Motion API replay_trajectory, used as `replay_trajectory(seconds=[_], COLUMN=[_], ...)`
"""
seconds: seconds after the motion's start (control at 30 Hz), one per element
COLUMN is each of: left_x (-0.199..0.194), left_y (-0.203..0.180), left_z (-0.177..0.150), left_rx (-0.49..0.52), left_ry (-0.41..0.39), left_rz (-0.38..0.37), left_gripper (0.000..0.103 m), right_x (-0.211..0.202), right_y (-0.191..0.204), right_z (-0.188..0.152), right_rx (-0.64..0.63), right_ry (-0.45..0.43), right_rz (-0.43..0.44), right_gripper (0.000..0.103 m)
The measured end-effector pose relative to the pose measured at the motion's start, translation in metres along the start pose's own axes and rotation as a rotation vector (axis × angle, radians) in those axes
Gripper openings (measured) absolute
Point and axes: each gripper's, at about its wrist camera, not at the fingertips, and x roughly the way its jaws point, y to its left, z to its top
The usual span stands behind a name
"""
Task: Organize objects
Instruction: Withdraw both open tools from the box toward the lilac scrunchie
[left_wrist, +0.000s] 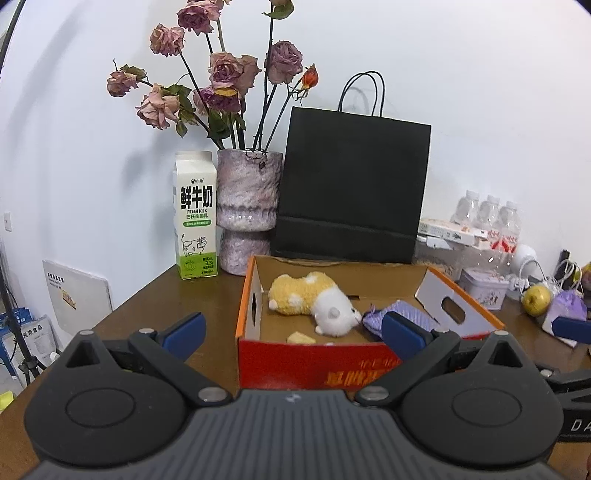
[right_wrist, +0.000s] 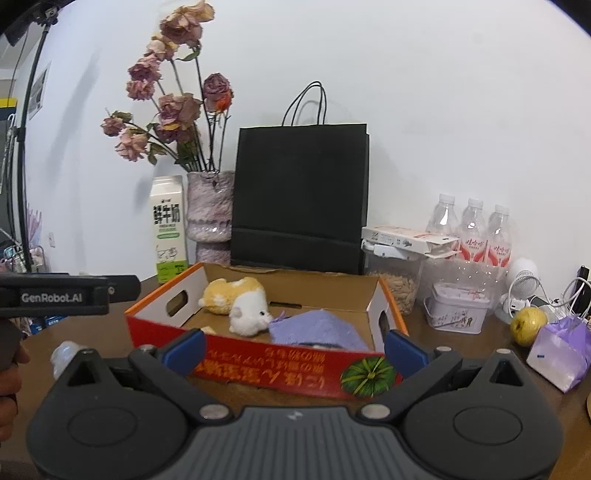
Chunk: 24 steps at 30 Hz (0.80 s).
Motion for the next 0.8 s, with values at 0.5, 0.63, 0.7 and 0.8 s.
replay_trajectory(seconds=[0.5,0.63,0.7,0.8], left_x=[-0.037,-0.045,-0.048,-0.053], left_y=[0.015,0.023,0.026,0.033], left_z=[-0.039,-0.054,-0.060,-0.068], left_rx=[0.044,0.058,0.067,0.075], left_ry=[0.056,0.086,0.103,0.114], left_rz=[-0.042,-0.059,-0.070,-0.075], left_gripper=[0.103,0.103,0.103,0.103], right_x=[-0.041,-0.051,-0.057,-0.065], right_y=[0.007,0.012,0.014,0.015], right_z=[-0.042,-0.055,-0.062,-0.077], right_rx=[0.046,0.046,0.053,0.069], right_ry=[0.046,0.061,0.069,0.089], right_rz=[-0.019,-0.028,-0.032,-0.040], right_gripper=[0.103,0.103,0.103,0.103])
